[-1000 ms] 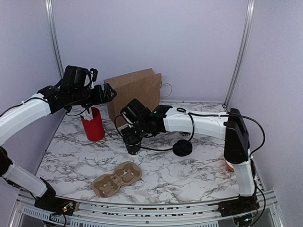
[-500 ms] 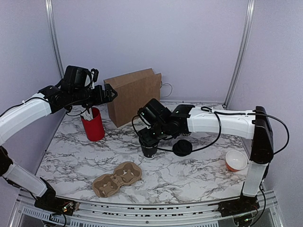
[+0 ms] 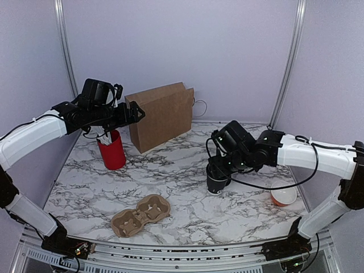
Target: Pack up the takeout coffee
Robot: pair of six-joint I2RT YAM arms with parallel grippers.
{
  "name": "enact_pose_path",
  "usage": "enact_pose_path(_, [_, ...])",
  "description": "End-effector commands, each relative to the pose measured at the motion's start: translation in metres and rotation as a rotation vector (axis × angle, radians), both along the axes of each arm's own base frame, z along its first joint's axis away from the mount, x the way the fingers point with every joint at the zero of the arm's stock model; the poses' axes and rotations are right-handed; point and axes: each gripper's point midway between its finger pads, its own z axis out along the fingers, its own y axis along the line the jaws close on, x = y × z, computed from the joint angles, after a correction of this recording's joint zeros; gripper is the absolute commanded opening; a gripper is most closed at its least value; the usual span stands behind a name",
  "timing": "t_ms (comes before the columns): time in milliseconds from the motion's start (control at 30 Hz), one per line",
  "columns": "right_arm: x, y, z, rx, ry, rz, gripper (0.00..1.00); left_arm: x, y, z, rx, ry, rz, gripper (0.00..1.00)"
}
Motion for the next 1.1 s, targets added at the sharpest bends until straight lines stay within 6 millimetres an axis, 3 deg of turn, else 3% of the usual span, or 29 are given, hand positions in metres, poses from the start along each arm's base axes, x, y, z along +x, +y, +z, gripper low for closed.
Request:
enact_pose_path(0, [0.009, -0.053, 0.01, 0.015, -0.016, -0.123, 0.66, 0.003, -0.001, 0.014, -0.028, -0.014, 0.004, 0.99])
enact_pose_path(267, [0.039, -0.113, 0.021, -0.022, -0.062, -0.249, 0.67, -0.003, 0.004, 0.02, -0.034, -0.026, 0.01, 0.99])
enact_pose_path(567, [0.083, -0.17, 0.012, -0.056, -0.119, -0.437, 0.67, -0.009, 0.01, 0.021, -0.027, -0.027, 0.017, 0.99])
enact_pose_path(767, [0.094, -0.181, 0.004, -0.056, -0.145, -0.481, 0.72, -0.012, 0.012, 0.02, -0.02, -0.03, 0.016, 0.99])
enact_pose_path(1067, [0.09, -0.183, -0.015, -0.054, -0.125, -0.492, 0.75, -0.012, 0.011, 0.021, -0.017, -0.031, 0.008, 0.99])
